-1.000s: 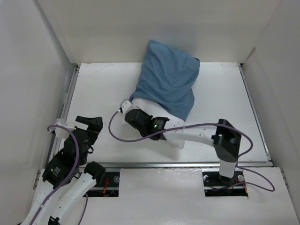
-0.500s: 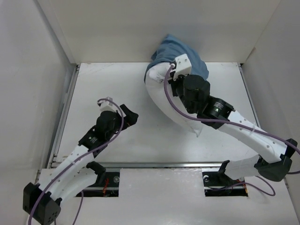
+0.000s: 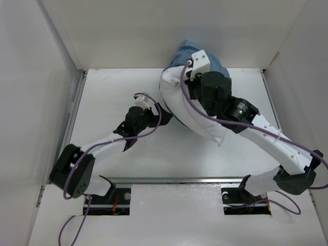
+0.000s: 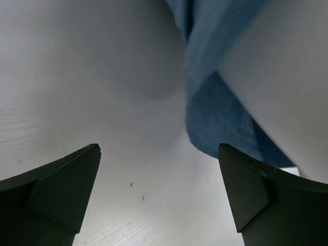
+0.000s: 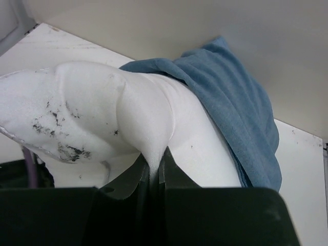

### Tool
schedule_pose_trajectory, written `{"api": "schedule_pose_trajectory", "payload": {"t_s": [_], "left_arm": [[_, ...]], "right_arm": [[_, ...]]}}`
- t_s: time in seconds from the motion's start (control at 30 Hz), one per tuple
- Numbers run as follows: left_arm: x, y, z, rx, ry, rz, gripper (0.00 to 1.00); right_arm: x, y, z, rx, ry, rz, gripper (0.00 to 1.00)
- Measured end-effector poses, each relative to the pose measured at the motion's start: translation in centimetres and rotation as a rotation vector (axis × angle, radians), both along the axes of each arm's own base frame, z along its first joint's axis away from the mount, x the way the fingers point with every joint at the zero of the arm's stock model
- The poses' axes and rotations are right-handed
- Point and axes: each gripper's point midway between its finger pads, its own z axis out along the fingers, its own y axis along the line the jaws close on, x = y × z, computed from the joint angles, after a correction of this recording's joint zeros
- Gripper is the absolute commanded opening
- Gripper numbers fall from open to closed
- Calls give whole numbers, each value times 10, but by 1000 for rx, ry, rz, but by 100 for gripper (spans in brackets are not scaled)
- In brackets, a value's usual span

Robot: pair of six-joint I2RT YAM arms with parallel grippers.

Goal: Put the pillow into the pillowcase

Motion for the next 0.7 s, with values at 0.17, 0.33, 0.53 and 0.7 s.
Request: {"api": "schedule_pose_trajectory", "payload": {"t_s": [0.17, 0.33, 0.53, 0.7], "left_arm": [[9, -21, -36, -9, 50, -81, 100], [28, -43, -15, -66, -19, -133, 100], [46, -69, 0, -162, -63, -196, 53], [54, -88, -13, -212, -25, -258, 0]], "right_arm": [[3, -3, 22, 36, -19, -7, 0], [3, 1, 16, 41, 9, 1, 0], [5, 3, 9, 55, 34, -6, 0], [4, 6, -7, 52, 74, 3, 0]]}}
